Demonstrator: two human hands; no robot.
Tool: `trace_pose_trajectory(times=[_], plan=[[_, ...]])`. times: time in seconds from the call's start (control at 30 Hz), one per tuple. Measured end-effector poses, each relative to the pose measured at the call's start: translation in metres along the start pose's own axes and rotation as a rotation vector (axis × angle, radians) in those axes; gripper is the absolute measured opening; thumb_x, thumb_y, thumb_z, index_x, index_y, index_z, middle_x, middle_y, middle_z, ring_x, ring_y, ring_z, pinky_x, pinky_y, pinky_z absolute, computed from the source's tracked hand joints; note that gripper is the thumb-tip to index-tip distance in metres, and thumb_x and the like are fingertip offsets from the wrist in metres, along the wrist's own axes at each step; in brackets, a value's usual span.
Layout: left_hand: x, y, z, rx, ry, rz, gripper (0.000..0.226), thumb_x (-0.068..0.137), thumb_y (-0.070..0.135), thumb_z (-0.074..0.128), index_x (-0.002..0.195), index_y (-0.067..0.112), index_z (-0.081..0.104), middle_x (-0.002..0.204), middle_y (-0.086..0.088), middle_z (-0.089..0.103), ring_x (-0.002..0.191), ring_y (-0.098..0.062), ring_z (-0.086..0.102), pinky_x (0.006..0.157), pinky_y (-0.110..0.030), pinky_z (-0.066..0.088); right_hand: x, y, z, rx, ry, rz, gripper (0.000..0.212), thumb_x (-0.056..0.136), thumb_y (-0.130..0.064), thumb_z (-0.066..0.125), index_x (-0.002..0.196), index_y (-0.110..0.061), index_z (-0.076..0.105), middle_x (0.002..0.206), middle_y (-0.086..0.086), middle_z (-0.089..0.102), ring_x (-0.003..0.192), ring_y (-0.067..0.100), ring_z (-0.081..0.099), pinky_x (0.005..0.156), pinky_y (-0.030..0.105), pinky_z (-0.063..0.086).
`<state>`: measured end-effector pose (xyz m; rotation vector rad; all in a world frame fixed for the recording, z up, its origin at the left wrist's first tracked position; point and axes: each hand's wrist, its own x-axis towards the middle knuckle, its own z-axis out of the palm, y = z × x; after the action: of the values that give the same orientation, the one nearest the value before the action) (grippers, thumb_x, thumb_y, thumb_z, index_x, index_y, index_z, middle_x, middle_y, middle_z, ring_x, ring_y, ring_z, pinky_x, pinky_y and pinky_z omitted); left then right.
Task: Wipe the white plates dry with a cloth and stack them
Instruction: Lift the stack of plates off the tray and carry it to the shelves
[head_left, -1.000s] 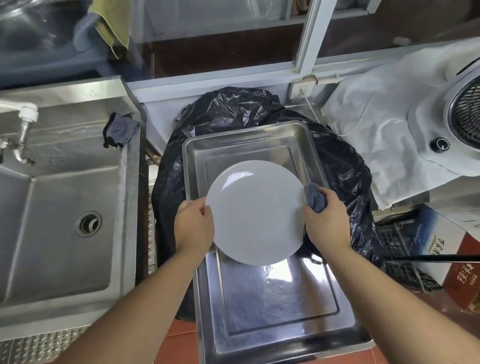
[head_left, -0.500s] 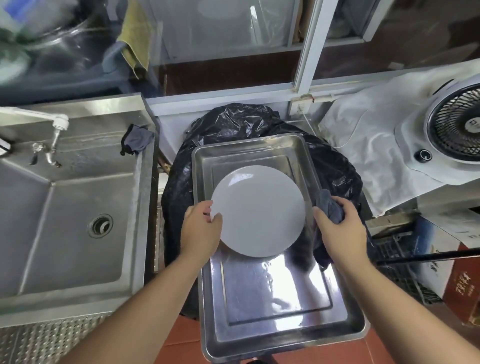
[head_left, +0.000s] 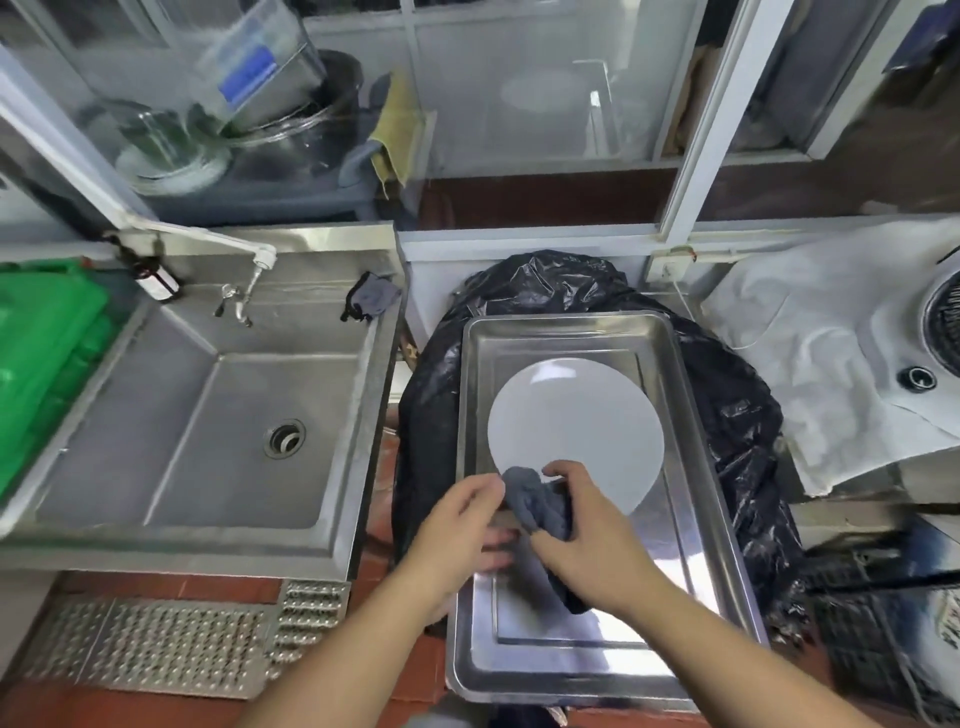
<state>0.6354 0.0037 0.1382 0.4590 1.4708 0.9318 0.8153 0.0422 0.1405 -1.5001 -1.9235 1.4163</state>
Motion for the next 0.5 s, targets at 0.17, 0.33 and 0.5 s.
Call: trace_pose_trajectory(times=[0.17,0.33,0.5], plan=[[-0.006,-0.001,-0.037,-0.11,0.001,-0.034,0.033,0.102,0.006,0.068,0.132,0.018,0.061,0.115,-0.009,0.08,0.095,-0.031,0.08,0.073,-0.036,0.064,0.012,-0.019,0.035,-0.042,-0.134,-0.15,0.063,0.076,-0.043,0.077,0.124,-0.057,0.039,0.116,-0.039,0.054,0.105,-0.01,0.06,0.078,0.009,0.05],[0.008,-0.002,-0.099,-0.222,0.16,-0.041,0.036,0.101,-0.006,0.057,0.127,0.017,0.065,0.115,-0.013,0.08,0.095,-0.028,0.078,0.069,-0.037,0.062,0.043,-0.044,0.08,0.043,-0.213,-0.194,0.073,0.071,-0.039,0.089,0.123,-0.061,0.043,0.116,-0.031,0.06,0.107,-0.003,0.065,0.083,0.017,0.056],[0.028,-0.007,-0.173,-0.315,0.3,-0.09,0.039,0.103,-0.007,0.052,0.131,0.018,0.063,0.121,-0.025,0.075,0.089,-0.027,0.071,0.07,-0.034,0.051,0.076,-0.048,0.143,-0.079,-0.31,-0.107,0.082,0.076,-0.051,0.078,0.143,-0.049,0.031,0.11,-0.03,0.06,0.098,-0.005,0.063,0.081,0.008,0.049]])
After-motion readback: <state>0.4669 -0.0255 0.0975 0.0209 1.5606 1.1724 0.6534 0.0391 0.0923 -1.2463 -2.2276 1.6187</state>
